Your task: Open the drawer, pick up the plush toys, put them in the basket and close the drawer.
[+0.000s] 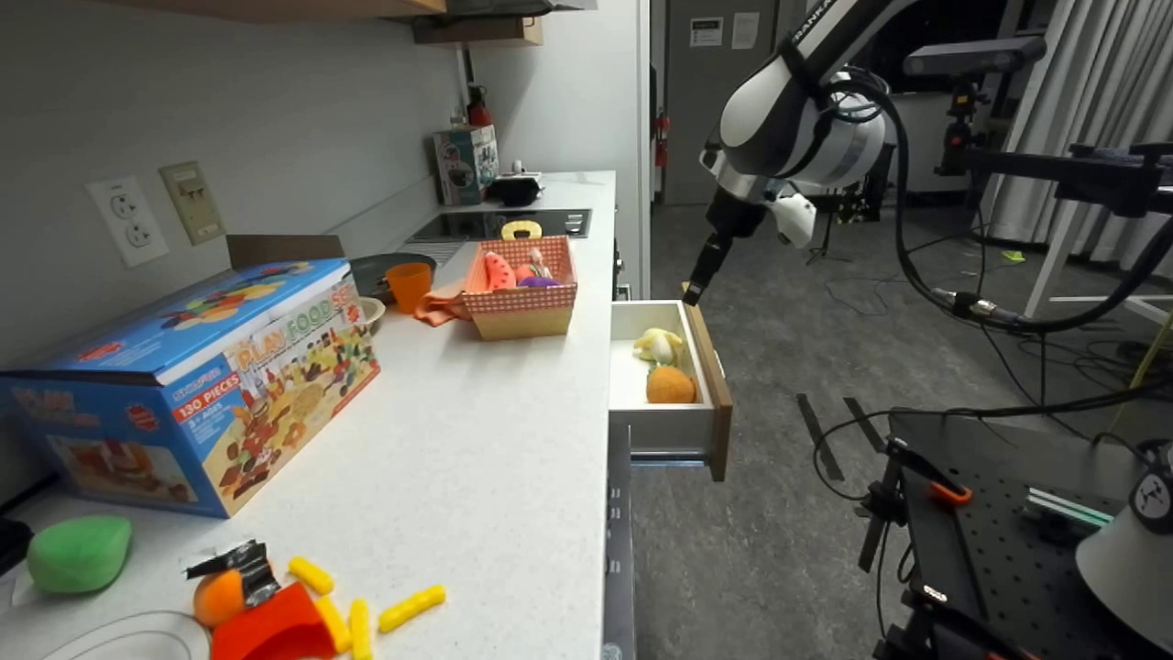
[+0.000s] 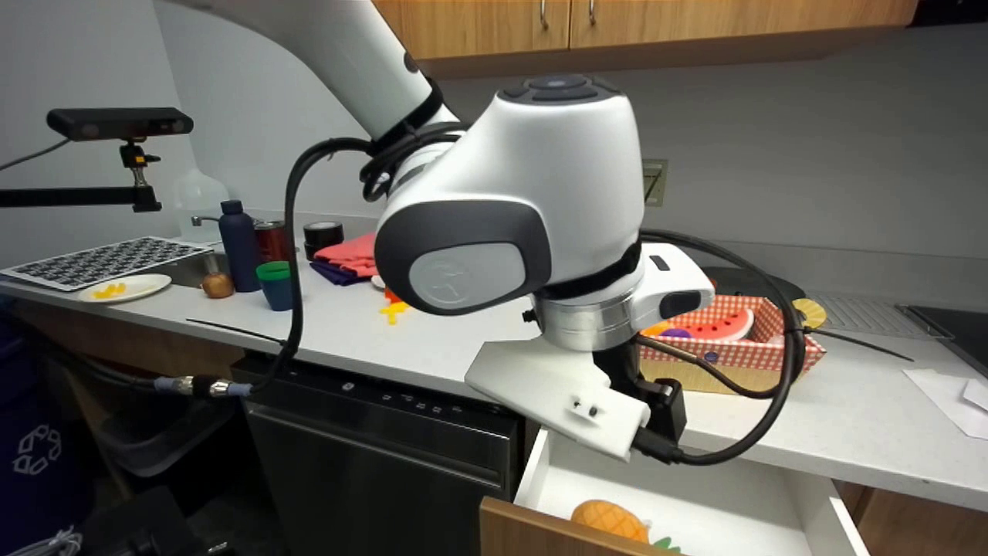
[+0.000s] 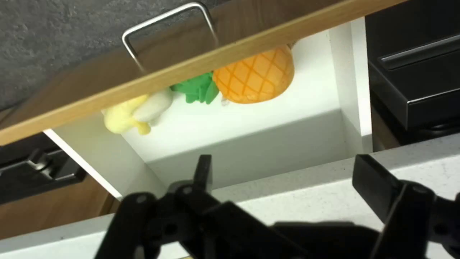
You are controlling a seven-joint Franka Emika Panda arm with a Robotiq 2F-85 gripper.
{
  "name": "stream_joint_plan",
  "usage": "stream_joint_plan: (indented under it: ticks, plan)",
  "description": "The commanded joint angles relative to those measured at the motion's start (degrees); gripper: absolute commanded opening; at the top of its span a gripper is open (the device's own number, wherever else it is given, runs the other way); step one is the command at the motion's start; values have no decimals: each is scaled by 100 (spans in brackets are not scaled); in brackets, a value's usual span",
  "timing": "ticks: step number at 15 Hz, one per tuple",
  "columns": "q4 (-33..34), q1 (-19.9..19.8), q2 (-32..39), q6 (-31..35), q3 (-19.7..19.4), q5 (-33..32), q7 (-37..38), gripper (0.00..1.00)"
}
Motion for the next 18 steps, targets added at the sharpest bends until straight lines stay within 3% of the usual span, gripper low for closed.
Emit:
stream_joint_plan:
  ticks: [1,7,11,12,15,18]
  plan:
    - [103,37,124,0,23,-101,7,100]
    - [417,113,680,157,20,-328,-15,100]
    - [764,346,1215,459,-232,-1257,364,100]
    - [882,672,1364,469,-576,-1439,468,100]
    - [1225,900,1790,356,-896,-1997,834,100]
    - [1576,775,2185,99,-859,-2144,875,100]
